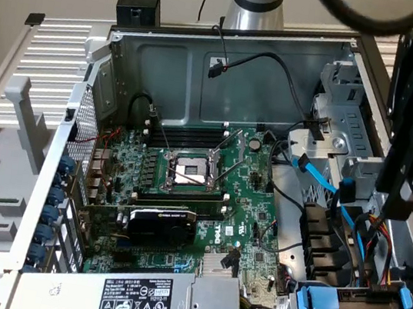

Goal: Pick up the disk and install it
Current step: 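Insert the first disk wire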

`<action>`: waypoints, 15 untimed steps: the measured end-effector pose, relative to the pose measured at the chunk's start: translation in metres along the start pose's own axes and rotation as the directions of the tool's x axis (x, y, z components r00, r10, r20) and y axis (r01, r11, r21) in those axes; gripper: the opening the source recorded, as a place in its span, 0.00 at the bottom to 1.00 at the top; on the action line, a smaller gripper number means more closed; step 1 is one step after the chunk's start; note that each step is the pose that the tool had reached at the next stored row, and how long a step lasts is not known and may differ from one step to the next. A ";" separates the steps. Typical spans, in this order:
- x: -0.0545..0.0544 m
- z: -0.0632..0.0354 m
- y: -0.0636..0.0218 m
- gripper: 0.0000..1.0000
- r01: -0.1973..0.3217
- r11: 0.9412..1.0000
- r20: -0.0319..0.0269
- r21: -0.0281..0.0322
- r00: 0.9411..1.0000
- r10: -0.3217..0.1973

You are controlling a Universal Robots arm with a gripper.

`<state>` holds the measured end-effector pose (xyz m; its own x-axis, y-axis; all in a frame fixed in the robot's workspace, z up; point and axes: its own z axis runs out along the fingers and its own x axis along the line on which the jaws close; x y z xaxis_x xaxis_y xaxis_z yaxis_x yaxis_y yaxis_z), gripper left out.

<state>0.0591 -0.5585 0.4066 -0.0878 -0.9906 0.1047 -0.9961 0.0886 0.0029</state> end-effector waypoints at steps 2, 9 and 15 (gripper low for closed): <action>-0.003 -0.0037 0.0026 0.33 0.000 1.000 0.000 0.002 1.000 0.000; -0.008 -0.0045 0.0203 0.33 0.000 1.000 0.000 0.005 1.000 0.000; -0.017 -0.0059 0.0334 0.33 0.000 1.000 -0.009 0.006 1.000 0.000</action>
<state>0.0274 -0.5381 0.4108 -0.0879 -0.9897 0.1132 -0.9961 0.0882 -0.0029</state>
